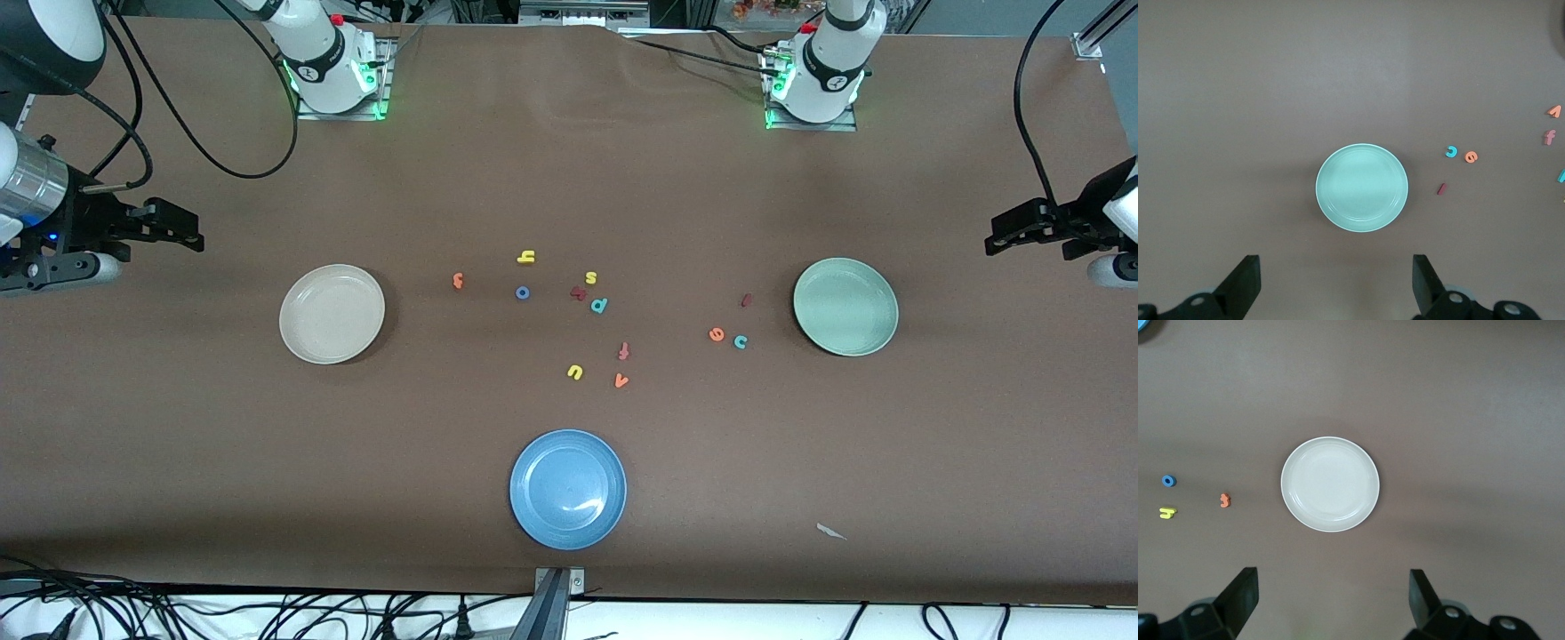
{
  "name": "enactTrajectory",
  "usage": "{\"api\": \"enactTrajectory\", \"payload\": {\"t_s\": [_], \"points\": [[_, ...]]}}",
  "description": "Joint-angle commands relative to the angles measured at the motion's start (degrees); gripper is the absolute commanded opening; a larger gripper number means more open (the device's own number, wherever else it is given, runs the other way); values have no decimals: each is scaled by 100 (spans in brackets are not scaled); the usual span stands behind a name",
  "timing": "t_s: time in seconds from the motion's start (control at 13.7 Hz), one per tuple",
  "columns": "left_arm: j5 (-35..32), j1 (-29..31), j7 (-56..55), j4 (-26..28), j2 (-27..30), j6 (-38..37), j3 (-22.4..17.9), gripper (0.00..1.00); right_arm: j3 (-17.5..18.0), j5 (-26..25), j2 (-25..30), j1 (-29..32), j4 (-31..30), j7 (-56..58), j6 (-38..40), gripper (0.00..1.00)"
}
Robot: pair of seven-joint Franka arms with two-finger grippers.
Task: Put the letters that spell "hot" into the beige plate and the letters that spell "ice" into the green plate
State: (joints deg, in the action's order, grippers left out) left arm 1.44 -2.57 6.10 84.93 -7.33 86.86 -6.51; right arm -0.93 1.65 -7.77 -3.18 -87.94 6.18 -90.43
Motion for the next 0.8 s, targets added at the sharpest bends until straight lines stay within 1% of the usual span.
{"api": "enactTrajectory", "payload": {"t_s": [0.0, 0.73], "points": [[67, -33, -38, -56, -14, -81, -17, 100, 49, 55, 47, 63, 67, -73, 209, 100], [67, -33, -38, -47, -6, -81, -17, 100, 49, 99, 3, 81, 67, -21, 210, 100]]}}
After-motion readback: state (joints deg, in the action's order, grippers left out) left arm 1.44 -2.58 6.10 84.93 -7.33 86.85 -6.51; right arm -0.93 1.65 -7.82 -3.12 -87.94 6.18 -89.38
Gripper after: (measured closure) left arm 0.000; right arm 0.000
